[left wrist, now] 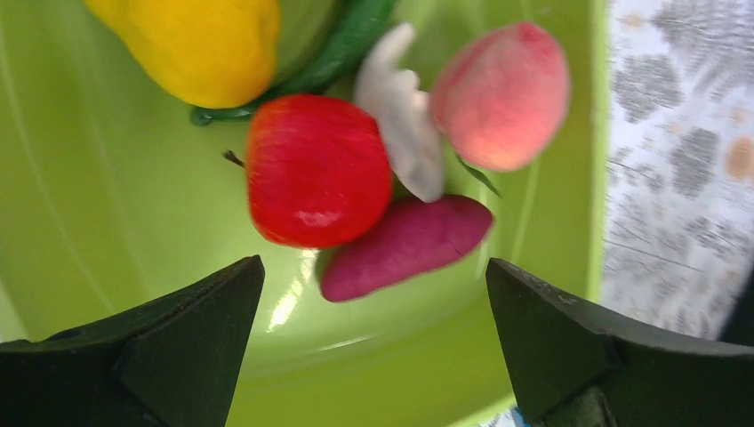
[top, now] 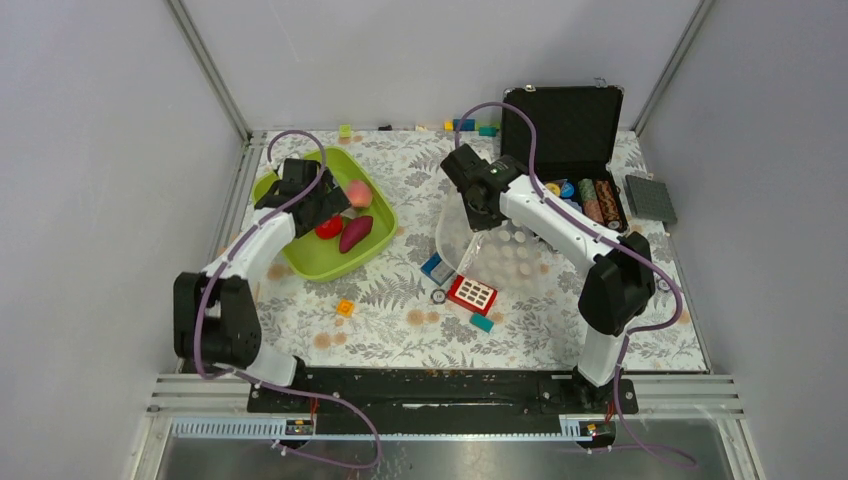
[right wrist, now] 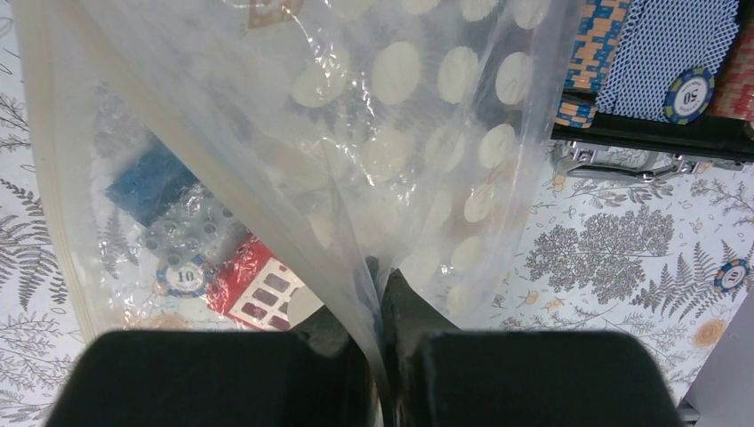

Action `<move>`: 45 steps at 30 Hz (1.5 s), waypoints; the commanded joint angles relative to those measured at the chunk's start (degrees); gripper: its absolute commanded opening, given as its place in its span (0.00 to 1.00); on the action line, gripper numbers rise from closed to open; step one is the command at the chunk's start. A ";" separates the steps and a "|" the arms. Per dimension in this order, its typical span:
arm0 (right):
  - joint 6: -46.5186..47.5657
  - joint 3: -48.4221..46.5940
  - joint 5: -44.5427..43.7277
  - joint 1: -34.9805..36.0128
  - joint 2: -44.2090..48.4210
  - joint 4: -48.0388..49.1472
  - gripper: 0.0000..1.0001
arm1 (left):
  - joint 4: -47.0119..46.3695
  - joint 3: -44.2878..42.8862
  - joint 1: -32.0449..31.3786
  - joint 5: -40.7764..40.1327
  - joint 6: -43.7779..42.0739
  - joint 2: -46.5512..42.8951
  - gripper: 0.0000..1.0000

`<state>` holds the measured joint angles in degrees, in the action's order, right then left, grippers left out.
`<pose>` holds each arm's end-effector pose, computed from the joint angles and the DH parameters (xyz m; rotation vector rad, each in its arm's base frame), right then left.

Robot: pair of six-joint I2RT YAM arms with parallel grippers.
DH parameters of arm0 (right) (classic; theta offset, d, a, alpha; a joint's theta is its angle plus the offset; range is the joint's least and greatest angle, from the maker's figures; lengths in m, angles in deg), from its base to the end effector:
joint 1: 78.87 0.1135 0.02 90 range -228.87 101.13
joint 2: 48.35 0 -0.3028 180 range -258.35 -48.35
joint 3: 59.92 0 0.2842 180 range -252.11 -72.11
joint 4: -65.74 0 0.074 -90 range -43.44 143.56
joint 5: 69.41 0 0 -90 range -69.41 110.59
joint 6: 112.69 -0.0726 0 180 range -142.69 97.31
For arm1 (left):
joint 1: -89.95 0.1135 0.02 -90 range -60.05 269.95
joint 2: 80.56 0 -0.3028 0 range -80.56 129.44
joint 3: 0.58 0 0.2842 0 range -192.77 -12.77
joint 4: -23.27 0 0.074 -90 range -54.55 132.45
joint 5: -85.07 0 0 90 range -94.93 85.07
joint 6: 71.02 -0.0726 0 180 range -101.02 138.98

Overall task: Place the food in the zip-top bag and seal the zipper
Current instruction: Pick up the fake fruit from the bin.

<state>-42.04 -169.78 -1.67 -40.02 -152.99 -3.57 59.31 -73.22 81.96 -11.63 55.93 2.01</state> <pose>0.3609 0.2554 0.3053 -0.3192 2.5417 -0.1536 0.3600 -0.0420 0.2597 -0.6492 2.2888 -0.2389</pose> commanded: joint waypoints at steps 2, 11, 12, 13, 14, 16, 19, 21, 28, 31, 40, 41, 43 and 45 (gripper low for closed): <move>0.68 2.74 1.16 -0.75 3.24 2.12 0.09 | 4.51 -9.61 2.54 -6.87 -2.19 8.17 0.99; 0.56 4.81 1.37 -1.15 4.42 3.09 0.09 | 2.10 -8.98 4.67 -3.43 -2.41 12.70 0.97; 0.55 4.85 1.40 -1.19 4.51 3.14 0.09 | 1.83 -8.90 4.85 -2.81 -2.52 13.15 0.94; 0.61 4.85 1.43 -1.24 4.53 3.09 0.09 | 1.61 -8.94 5.03 -2.27 -2.81 13.76 0.91; 0.75 4.93 1.53 -1.28 4.53 3.15 0.09 | 1.51 -9.10 5.15 -1.90 -3.01 14.33 0.90; 0.78 4.94 1.57 -1.24 4.36 3.21 0.08 | 1.54 -9.47 5.38 -1.30 -3.50 15.50 0.90; 0.90 5.16 1.67 -1.27 4.44 3.21 0.08 | 1.55 -9.56 5.68 -0.98 -4.32 16.65 0.88; 0.96 5.14 1.37 -1.25 4.47 3.25 0.08 | 1.57 -9.60 5.79 -0.85 -4.72 17.28 0.87; 1.39 5.00 1.60 -1.24 3.81 3.19 0.08 | 1.57 -10.02 5.79 -0.30 -5.75 18.31 0.83; 1.40 4.91 1.60 -1.29 3.76 3.17 0.08 | 1.54 -9.96 5.79 0.95 -5.83 18.03 0.74; 1.18 5.51 2.02 -1.26 5.15 3.43 0.08 | 1.19 -5.57 5.74 2.36 -4.25 10.22 0.41; 1.24 5.72 2.24 -1.30 5.29 3.85 0.08 | 1.09 -4.61 5.71 2.77 -3.94 8.76 0.40; 1.45 5.73 2.95 -1.26 5.53 3.91 0.08 | 1.09 -2.95 5.64 3.63 -3.55 5.44 0.38; 1.50 5.92 3.96 -1.25 5.86 4.22 0.08 | 1.11 -1.16 5.41 3.37 -2.93 1.43 0.37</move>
<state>-40.93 -164.16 0.41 -40.81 -150.23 -0.35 62.32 -76.36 87.34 -9.48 51.53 11.62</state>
